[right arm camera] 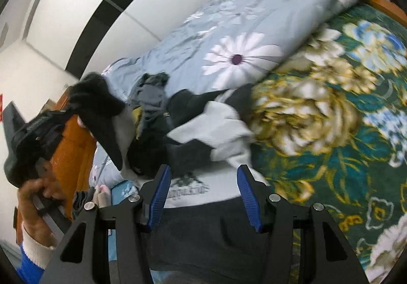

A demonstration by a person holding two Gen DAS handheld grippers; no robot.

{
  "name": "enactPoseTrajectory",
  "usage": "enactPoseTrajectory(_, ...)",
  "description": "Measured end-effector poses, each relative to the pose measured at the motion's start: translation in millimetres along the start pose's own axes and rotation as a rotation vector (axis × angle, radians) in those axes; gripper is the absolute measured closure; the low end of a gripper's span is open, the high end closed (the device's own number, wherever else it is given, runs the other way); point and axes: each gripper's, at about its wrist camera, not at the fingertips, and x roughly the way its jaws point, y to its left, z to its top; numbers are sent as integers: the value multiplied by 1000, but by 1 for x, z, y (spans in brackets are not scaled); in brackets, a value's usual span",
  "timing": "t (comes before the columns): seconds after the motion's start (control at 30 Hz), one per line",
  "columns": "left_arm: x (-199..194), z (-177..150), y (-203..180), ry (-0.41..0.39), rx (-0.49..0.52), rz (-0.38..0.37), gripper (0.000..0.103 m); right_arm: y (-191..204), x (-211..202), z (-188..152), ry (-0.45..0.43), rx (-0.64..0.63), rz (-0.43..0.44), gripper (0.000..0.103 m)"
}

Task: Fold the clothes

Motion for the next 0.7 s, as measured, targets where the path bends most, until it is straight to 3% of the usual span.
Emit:
enactPoseTrajectory(0.2, 75, -53, -32, 238, 28, -11, 98, -51, -11, -9, 10, 97, -46, 48)
enactPoseTrajectory(0.33, 115, -85, -43, 375, 38, -3, 97, -64, -11, -12, 21, 115, -61, 48)
enactPoseTrajectory(0.43, 117, -93, -41, 401, 41, -26, 92, -67, -5, -11, 37, 122, -61, 48)
enactPoseTrajectory(0.5, 114, -95, -37, 431, 30, -59, 86, -63, 1, -9, 46, 113, -58, 48)
enactPoseTrajectory(0.53, 112, -94, -35, 434, 19, -85, 68, -60, 5, -8, 52, 104, -54, 48)
enactPoseTrajectory(0.57, 110, -94, -32, 434, 8, -111, 42, -56, 9, -6, 57, 94, -50, 48)
enactPoseTrajectory(0.7, 98, -89, -18, 412, -32, -174, 38, -36, 31, 5, 76, 47, -30, 48)
